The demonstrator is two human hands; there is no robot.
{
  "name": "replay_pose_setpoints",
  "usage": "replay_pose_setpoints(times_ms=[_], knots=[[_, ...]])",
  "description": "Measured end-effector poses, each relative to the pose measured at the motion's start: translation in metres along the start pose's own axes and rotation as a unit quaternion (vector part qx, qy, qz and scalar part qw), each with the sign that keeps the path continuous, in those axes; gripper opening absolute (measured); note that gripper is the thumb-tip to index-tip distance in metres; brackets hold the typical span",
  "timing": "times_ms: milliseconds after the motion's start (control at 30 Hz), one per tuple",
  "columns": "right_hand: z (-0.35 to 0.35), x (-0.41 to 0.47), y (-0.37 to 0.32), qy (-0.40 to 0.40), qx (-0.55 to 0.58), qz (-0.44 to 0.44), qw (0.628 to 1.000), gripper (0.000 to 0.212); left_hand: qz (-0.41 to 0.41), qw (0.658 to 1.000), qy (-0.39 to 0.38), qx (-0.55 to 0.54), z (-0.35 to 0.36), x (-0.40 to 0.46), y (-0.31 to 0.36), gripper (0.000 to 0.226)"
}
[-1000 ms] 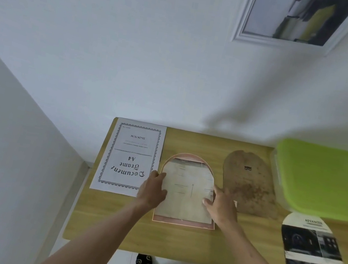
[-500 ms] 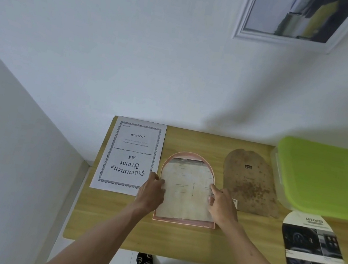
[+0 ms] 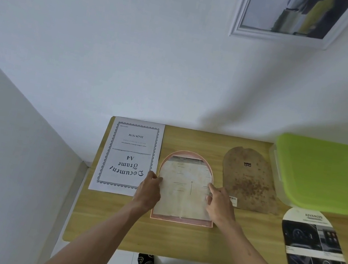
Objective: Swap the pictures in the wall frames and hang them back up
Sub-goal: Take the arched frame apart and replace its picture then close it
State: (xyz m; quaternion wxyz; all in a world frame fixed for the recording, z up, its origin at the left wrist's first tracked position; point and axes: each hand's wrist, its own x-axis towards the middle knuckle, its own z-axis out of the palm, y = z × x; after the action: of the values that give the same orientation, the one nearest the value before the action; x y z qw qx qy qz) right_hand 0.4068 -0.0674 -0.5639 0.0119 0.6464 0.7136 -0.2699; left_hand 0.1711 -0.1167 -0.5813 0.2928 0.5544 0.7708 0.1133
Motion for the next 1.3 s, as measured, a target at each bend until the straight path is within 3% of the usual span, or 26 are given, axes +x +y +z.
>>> replay_pose_setpoints(times_ms=[200, 400, 533, 667, 800, 900, 1100, 1300], knots=[[-0.006, -0.005, -0.001, 0.004, 0.013, -0.005, 1.000, 0.048, -0.006, 0.999, 0.039, 0.020, 0.000, -0.007, 0.004, 0.029], [-0.033, -0.006, 0.019, 0.107, 0.026, 0.016, 0.994, 0.046, 0.024, 0.992, 0.118, -0.030, 0.006, -0.004, 0.048, 0.031], [-0.059, 0.000, 0.054, 0.125, 0.015, 0.082, 0.989, 0.048, 0.071, 0.992, 0.072, -0.075, 0.023, 0.002, 0.109, 0.035], [-0.073, -0.001, 0.100, 0.083, 0.000, 0.143, 0.986, 0.056, 0.098, 0.994, -0.013, -0.046, 0.049, 0.002, 0.172, 0.043], [-0.072, -0.005, 0.133, 0.051, -0.020, 0.150, 0.987, 0.059, 0.032, 0.997, -0.067, -0.028, 0.084, 0.002, 0.210, 0.048], [-0.070, -0.005, 0.144, 0.037, -0.003, 0.151, 0.988, 0.057, -0.045, 0.996, -0.066, -0.046, 0.101, 0.002, 0.226, 0.047], [-0.080, 0.002, 0.158, 0.038, 0.115, 0.186, 0.975, 0.060, -0.190, 0.959, -0.016, -0.208, 0.107, 0.018, 0.237, 0.053], [-0.076, 0.004, 0.168, 0.044, 0.203, 0.214, 0.954, 0.060, -0.172, 0.963, 0.030, -0.204, 0.092, 0.018, 0.222, 0.042]])
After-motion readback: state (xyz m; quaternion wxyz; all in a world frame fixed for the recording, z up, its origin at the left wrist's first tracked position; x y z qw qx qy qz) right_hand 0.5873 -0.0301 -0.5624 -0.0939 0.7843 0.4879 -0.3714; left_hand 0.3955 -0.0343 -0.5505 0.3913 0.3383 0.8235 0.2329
